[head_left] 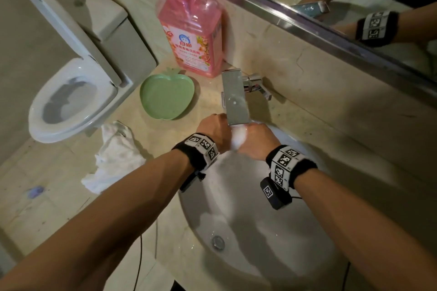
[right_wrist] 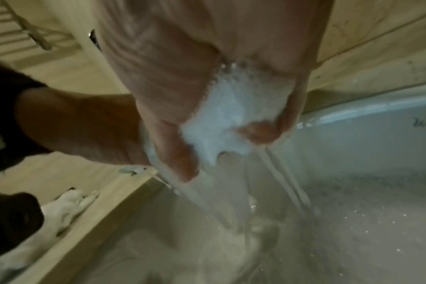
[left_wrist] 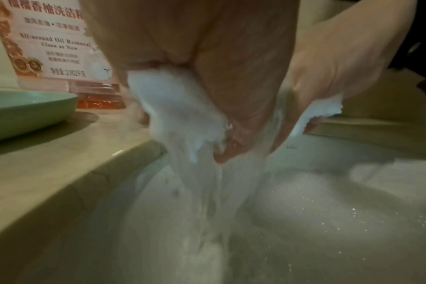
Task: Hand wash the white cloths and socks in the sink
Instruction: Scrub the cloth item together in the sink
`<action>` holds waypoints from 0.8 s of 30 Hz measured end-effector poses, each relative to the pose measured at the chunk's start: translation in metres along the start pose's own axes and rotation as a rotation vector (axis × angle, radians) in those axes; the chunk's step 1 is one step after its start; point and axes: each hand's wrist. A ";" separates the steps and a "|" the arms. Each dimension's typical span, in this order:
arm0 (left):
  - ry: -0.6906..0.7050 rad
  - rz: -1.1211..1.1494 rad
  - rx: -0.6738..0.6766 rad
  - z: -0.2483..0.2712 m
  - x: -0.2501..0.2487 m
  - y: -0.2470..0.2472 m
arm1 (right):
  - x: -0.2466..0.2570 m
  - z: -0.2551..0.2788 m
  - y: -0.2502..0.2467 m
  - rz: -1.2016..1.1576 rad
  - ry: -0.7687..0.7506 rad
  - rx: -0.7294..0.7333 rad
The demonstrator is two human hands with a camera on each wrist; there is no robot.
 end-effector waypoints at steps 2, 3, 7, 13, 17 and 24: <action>0.005 -0.020 0.029 -0.002 -0.004 0.004 | -0.001 -0.002 0.000 0.123 -0.025 0.032; 0.011 -0.065 0.043 -0.004 -0.005 0.007 | -0.002 -0.002 0.000 0.171 -0.041 0.036; 0.037 -0.162 0.087 -0.011 -0.010 0.012 | -0.001 0.002 0.001 0.196 -0.089 0.005; 0.028 -0.057 0.193 -0.011 -0.005 0.007 | -0.004 0.005 -0.003 0.245 -0.119 -0.022; 0.091 0.122 0.173 -0.005 0.013 0.003 | -0.009 0.003 -0.015 -0.289 0.008 0.001; 0.031 0.365 0.390 0.008 0.051 -0.003 | -0.003 0.003 -0.017 -0.445 0.018 -0.094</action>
Point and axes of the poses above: each hand's wrist, its own z-axis away from the middle knuckle, its own y-axis out of the palm, x = y × z, and after that the axes turned 13 degrees about -y, right-handed
